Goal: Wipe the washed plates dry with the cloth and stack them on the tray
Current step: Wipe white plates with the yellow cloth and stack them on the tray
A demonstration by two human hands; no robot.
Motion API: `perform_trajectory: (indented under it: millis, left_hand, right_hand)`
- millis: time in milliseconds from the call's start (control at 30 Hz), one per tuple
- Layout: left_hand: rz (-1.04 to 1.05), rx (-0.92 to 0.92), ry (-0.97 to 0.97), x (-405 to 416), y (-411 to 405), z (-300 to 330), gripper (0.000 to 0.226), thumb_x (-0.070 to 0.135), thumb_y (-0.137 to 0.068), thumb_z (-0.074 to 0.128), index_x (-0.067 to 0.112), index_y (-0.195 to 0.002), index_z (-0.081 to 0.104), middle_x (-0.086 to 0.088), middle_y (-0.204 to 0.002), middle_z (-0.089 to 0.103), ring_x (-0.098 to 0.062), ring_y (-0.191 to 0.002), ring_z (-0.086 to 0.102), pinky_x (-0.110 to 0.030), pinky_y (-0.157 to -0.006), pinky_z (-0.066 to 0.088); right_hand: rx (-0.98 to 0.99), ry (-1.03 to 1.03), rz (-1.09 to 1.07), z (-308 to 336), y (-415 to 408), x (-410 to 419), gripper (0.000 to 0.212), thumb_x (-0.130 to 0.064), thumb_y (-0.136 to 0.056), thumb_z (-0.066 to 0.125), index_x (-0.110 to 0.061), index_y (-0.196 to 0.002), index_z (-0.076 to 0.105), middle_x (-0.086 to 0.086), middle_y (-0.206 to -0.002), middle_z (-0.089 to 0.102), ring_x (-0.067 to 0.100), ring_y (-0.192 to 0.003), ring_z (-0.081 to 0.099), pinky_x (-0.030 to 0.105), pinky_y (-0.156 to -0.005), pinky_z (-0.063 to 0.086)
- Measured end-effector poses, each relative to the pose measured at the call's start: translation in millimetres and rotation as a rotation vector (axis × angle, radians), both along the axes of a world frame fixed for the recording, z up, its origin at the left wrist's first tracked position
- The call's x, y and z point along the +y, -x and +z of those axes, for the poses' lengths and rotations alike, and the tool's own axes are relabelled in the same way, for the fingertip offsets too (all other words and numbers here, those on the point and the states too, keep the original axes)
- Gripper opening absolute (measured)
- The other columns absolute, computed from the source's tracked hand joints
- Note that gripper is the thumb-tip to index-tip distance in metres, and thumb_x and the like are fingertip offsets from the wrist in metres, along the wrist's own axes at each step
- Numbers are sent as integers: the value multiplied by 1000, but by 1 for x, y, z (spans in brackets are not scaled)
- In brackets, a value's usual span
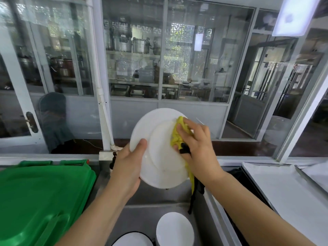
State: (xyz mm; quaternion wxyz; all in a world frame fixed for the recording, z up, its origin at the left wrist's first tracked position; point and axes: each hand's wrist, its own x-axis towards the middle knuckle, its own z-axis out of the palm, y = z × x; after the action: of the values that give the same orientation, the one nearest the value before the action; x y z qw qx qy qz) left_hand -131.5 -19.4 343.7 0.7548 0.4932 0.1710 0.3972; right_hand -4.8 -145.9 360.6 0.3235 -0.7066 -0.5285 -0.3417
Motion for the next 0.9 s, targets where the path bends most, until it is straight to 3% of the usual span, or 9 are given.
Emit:
perform_trajectory:
  millis: [67,167,333,400,467,600,733,900]
  left_hand:
    - [-13,10,-25,-1,1,2,27,25,-92,59,35,-74,76,5,-79,75,-10,-70,71,-25,-55,56]
    - [-9,4,-12,5,6,3,25,25,-92,60,35,-76,76,0,-78,75,-14,-67,71,-28,-53,56]
    - [7,13,36,28,17,-2,19,29,-89,63,34,-76,76,1,-85,76,-15,-74,72,-28,-55,55]
    - [6,7,22,35,20,-4,20,28,-88,63,36,-75,76,4,-85,76,-12,-75,72,-24,-56,55]
    - [-20,2,-8,38,23,-6,23,28,-89,63,40,-74,76,7,-84,75,-8,-75,71,-21,-58,55]
    - [-93,33,-41,35,25,-15,27,26,-89,62,43,-72,74,12,-80,75,-4,-70,70,-18,-54,53]
    - [-136,77,-84,26,20,-23,26,23,-90,63,38,-72,75,8,-76,75,-7,-66,70,-21,-51,52]
    - [-220,110,-233,15,12,-25,17,24,-88,63,35,-83,75,2,-85,76,-15,-79,71,-33,-71,55]
  right_hand:
    - [-58,43,33,0,17,10,48,-22,-83,68,2,-123,61,22,-133,52,37,-110,46,47,-97,42]
    - [-106,102,133,-10,39,20,44,-25,-87,64,1,-122,62,17,-135,52,37,-109,53,48,-93,46]
    - [-86,231,219,-37,49,4,37,-16,-86,60,-2,-120,64,7,-137,51,21,-112,44,42,-92,46]
    - [-52,253,190,-43,43,-8,38,-14,-86,57,-2,-122,63,6,-138,48,20,-114,43,41,-94,44]
    - [-9,258,137,-45,35,-16,44,-2,-81,66,0,-124,60,8,-138,47,22,-113,42,46,-94,46]
    - [20,187,26,-35,27,-10,64,16,-65,71,2,-126,58,10,-138,45,25,-114,39,45,-97,43]
    - [-83,84,7,-25,29,8,55,6,-71,70,1,-125,59,11,-138,46,26,-113,41,45,-96,42]
    - [-78,8,27,-10,32,19,54,1,-73,76,-1,-125,60,9,-136,52,25,-111,44,40,-99,39]
